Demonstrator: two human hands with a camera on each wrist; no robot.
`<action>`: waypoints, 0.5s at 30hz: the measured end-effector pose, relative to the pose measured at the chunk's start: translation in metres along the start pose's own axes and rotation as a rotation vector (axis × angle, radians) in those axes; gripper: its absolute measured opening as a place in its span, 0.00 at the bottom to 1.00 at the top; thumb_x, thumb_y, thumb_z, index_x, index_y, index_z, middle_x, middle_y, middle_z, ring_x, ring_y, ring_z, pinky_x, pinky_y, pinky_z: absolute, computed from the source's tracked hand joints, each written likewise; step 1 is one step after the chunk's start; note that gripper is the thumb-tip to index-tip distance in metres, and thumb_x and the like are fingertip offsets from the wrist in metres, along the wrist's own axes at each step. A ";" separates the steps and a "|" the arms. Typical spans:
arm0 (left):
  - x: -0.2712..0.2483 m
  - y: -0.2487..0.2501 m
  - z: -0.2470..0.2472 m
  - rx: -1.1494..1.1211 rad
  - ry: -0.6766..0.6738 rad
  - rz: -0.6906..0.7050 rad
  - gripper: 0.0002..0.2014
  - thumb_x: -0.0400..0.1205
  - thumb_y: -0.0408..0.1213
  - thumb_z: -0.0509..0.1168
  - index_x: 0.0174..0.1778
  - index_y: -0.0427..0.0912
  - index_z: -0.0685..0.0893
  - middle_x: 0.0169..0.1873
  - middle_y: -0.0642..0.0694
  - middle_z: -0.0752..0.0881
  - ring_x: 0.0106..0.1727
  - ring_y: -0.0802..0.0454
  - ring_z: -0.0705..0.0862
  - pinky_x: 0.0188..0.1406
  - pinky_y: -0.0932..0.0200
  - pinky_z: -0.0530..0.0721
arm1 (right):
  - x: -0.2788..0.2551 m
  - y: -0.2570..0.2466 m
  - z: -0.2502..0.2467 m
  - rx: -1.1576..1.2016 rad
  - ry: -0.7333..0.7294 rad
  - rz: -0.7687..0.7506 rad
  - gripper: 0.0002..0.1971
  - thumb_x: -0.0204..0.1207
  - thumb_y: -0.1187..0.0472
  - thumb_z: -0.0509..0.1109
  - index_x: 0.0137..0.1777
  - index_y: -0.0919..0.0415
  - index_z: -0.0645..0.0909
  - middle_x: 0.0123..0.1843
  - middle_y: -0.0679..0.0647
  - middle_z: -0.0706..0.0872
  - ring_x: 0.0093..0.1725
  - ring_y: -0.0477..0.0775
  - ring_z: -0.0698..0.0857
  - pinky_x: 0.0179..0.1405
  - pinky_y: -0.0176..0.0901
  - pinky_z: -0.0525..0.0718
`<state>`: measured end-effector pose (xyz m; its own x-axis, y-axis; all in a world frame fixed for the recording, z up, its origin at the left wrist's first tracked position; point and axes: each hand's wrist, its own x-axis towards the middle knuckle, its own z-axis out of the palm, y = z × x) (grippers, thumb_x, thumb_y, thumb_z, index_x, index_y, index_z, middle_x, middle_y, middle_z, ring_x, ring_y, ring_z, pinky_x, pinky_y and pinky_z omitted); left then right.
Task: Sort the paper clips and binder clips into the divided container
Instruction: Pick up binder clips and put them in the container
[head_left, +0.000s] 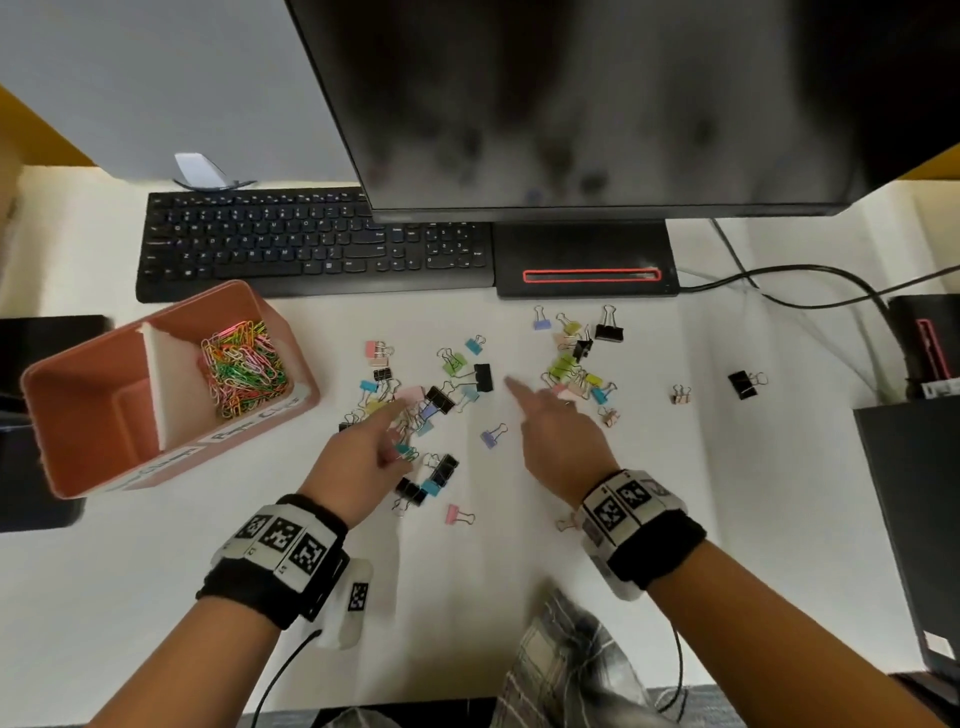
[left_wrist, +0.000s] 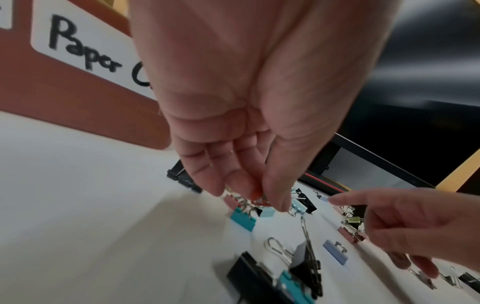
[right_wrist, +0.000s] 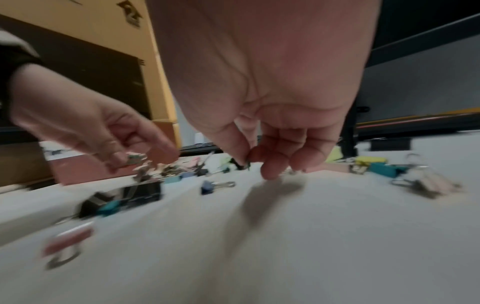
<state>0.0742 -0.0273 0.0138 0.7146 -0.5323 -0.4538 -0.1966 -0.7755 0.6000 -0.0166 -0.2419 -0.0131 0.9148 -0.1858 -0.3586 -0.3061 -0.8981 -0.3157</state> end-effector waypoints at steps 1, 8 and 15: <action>0.002 0.000 0.001 0.002 -0.016 0.004 0.34 0.75 0.33 0.70 0.76 0.50 0.65 0.30 0.56 0.78 0.34 0.66 0.76 0.33 0.78 0.66 | 0.003 0.007 -0.003 0.045 0.029 0.074 0.29 0.80 0.65 0.55 0.80 0.51 0.52 0.65 0.59 0.79 0.50 0.56 0.84 0.44 0.50 0.87; 0.012 -0.002 0.010 -0.008 -0.152 0.017 0.33 0.77 0.37 0.68 0.76 0.56 0.63 0.30 0.54 0.77 0.33 0.63 0.76 0.30 0.75 0.68 | -0.008 0.026 -0.011 0.156 0.026 0.268 0.34 0.77 0.66 0.56 0.81 0.51 0.48 0.65 0.60 0.79 0.56 0.62 0.83 0.52 0.55 0.85; 0.004 -0.012 0.002 -0.023 -0.108 -0.017 0.28 0.78 0.36 0.67 0.73 0.52 0.69 0.42 0.46 0.85 0.40 0.57 0.79 0.36 0.75 0.69 | 0.020 -0.027 -0.001 0.100 -0.133 -0.185 0.32 0.77 0.69 0.56 0.77 0.39 0.59 0.58 0.56 0.79 0.51 0.57 0.81 0.50 0.50 0.84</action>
<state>0.0777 -0.0210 0.0034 0.6410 -0.5536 -0.5316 -0.1690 -0.7774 0.6058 0.0100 -0.2218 -0.0107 0.9170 0.0380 -0.3971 -0.1673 -0.8670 -0.4694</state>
